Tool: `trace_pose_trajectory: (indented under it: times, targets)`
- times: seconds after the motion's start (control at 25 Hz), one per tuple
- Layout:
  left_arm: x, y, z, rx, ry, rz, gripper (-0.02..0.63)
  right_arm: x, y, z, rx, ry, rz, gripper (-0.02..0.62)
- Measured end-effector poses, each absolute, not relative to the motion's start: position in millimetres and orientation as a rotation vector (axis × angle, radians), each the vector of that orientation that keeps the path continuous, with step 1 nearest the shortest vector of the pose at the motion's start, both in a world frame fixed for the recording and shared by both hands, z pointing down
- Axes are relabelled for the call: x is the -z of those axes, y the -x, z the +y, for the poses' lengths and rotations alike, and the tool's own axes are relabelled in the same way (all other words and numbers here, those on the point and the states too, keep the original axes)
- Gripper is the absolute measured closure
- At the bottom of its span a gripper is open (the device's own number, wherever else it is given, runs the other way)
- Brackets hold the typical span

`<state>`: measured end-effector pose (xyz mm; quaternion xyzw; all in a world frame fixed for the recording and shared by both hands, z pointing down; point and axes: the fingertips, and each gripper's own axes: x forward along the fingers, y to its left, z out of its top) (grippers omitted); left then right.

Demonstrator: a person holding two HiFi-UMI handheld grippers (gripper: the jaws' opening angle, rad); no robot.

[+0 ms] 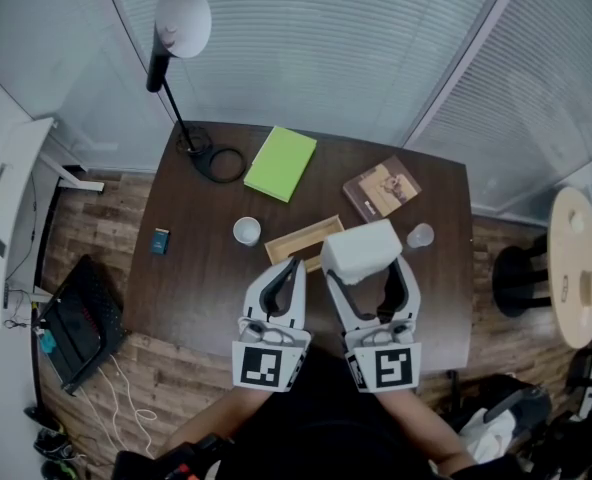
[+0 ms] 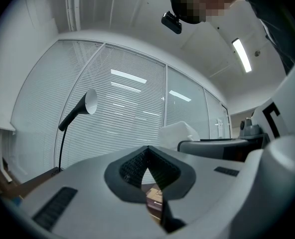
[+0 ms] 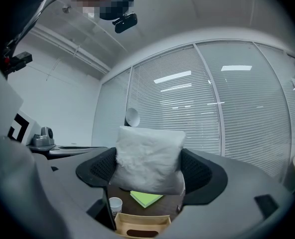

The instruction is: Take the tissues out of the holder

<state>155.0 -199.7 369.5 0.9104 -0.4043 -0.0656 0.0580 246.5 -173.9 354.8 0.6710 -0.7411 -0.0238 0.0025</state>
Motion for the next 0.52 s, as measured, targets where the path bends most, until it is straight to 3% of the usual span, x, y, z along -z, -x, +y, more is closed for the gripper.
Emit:
trace_pose_trajectory:
  times: [0.52]
  targets:
    - [-366.3, -155.6, -200.7, 0.208, -2.774, -1.195, 0.609, -351.5, -245.4, -173.1, 0.098, -2.118, -2.289, 0.176]
